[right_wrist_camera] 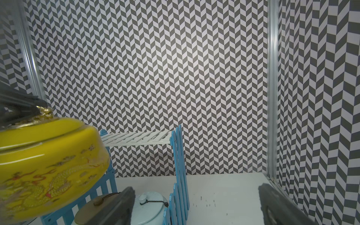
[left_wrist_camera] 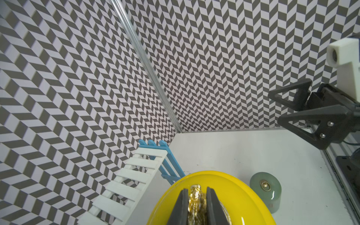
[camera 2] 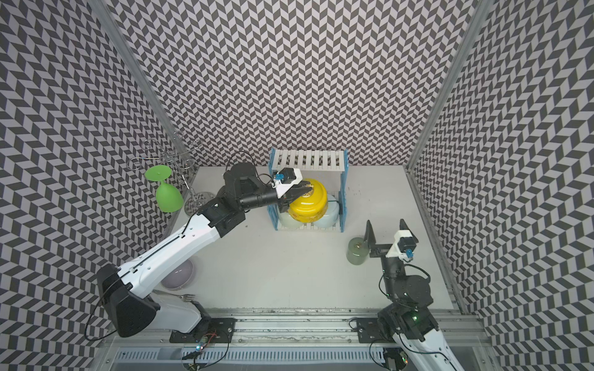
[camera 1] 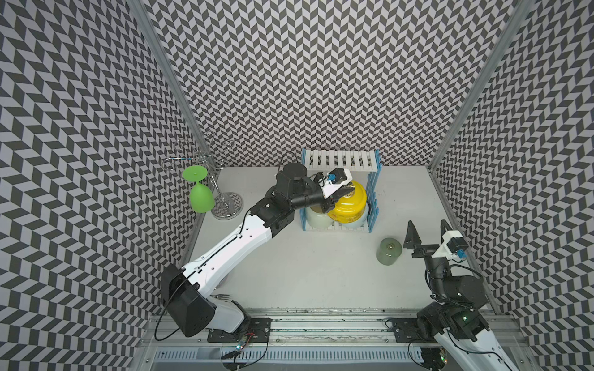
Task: Remove the tea canisters from the shelf
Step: Pick up the tea canister from the shelf.
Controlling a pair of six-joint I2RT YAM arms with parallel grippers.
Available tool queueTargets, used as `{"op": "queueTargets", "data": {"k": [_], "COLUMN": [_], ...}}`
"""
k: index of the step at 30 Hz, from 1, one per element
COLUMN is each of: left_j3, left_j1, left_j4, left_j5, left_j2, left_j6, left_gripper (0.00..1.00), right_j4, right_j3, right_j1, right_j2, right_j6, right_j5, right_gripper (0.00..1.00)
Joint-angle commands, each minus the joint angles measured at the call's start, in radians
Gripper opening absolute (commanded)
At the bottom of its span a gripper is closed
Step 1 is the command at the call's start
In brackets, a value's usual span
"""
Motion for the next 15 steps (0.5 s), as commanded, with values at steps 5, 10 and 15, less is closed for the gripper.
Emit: {"op": "queueTargets", "data": {"k": [5, 10, 15], "left_j3": [-0.091, -0.210, -0.403], "left_j1": [-0.038, -0.050, -0.059], "left_j4": [0.266, 0.412, 0.696], "left_j5": [0.035, 0.034, 0.010], "left_j2": [-0.051, -0.042, -0.048], "left_j6": [0.007, -0.033, -0.085], "left_gripper": [0.00, 0.00, 0.00], "right_j4": [0.050, 0.044, 0.047], "right_j3": [-0.008, -0.008, -0.009], "right_j1": [0.005, 0.004, 0.005], "right_j2": [-0.016, -0.021, -0.024], "right_j6": [-0.007, -0.013, -0.010], "right_j5": [0.005, 0.022, 0.009], "right_gripper": [1.00, 1.00, 1.00]}}
